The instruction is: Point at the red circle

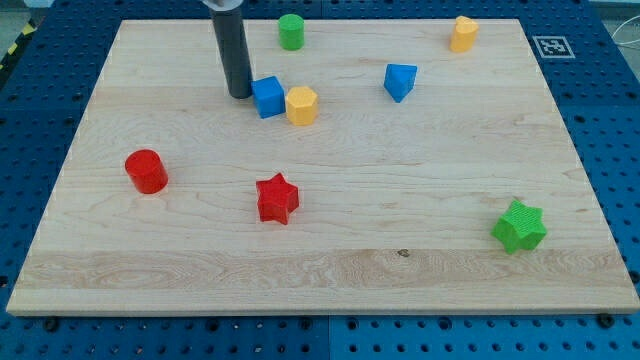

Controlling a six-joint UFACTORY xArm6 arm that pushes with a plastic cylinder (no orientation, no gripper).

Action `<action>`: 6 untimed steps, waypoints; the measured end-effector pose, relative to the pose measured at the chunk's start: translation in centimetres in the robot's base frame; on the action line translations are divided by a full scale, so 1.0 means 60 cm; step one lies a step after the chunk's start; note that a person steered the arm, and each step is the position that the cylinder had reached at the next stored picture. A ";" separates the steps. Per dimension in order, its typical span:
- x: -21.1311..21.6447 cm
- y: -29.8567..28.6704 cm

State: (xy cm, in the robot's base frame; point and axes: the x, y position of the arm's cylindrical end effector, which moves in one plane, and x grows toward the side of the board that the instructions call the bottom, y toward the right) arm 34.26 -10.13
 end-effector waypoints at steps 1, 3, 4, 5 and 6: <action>0.006 -0.029; 0.059 -0.183; 0.085 -0.257; 0.145 -0.286; 0.205 -0.282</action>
